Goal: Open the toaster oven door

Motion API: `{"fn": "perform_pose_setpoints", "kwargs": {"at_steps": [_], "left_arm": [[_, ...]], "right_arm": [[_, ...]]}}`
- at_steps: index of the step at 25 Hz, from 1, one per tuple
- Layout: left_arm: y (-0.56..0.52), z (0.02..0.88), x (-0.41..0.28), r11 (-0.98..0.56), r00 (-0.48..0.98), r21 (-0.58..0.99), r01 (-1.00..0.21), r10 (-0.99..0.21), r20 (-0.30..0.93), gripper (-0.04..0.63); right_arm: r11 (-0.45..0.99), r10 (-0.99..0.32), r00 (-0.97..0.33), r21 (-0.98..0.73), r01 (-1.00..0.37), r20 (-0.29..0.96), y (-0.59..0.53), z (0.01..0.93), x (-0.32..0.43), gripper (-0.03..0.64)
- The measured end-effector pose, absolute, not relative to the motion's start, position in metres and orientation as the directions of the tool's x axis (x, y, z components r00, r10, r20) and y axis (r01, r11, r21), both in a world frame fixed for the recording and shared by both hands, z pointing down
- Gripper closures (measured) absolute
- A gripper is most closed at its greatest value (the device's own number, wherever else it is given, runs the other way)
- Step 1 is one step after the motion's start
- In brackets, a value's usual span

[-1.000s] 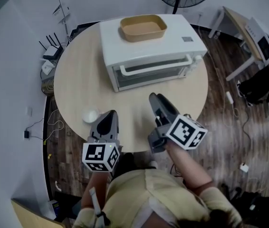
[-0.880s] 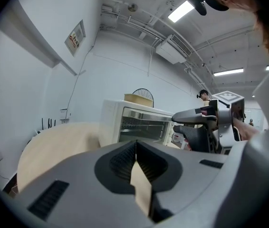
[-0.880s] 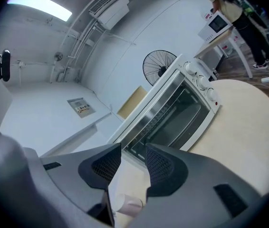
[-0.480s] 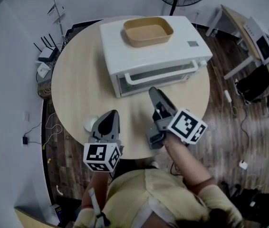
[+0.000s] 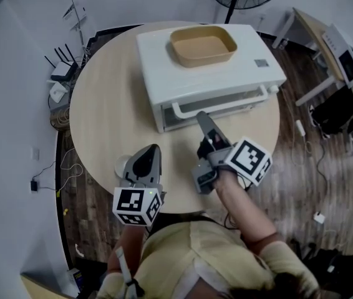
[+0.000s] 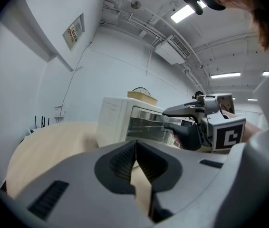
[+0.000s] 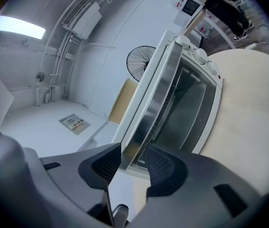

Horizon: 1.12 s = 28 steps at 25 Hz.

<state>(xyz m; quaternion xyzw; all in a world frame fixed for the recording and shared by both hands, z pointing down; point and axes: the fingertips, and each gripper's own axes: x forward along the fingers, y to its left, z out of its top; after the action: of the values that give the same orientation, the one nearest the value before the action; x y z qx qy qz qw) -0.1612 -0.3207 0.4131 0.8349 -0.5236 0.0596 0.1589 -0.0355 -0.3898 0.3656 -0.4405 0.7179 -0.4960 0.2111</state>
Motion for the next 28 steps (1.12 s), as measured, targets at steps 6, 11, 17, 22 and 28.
{"fn": "perform_pose_setpoints", "kwargs": {"at_steps": [6, 11, 17, 22, 28], "left_arm": [[-0.324, 0.415, -0.168, -0.393, 0.439, 0.209, -0.896, -0.857, 0.269, 0.591], [-0.327, 0.413, -0.168, -0.397, 0.441, 0.205, -0.894, -0.857, 0.264, 0.591], [-0.327, 0.412, -0.161, -0.414, 0.455, 0.198, -0.889, -0.849, 0.268, 0.591], [-0.326, 0.411, -0.158, -0.412, 0.452, 0.191, -0.891, -0.850, 0.270, 0.591], [-0.320, 0.407, -0.154, -0.405, 0.440, 0.179, -0.897, -0.857, 0.267, 0.591]], "right_arm": [[0.101, -0.844, -0.517, -0.903, -0.418, 0.145, -0.398, 0.366, -0.038, 0.480], [0.108, -0.845, -0.517, -0.902, -0.419, 0.139, -0.401, 0.367, -0.039, 0.480], [0.104, -0.841, -0.523, -0.908, -0.405, 0.137, -0.401, 0.368, -0.039, 0.480], [0.125, -0.838, -0.534, -0.914, -0.387, 0.112, -0.399, 0.367, -0.040, 0.480], [0.133, -0.829, -0.549, -0.915, -0.381, 0.108, -0.388, 0.369, -0.037, 0.482]]}}
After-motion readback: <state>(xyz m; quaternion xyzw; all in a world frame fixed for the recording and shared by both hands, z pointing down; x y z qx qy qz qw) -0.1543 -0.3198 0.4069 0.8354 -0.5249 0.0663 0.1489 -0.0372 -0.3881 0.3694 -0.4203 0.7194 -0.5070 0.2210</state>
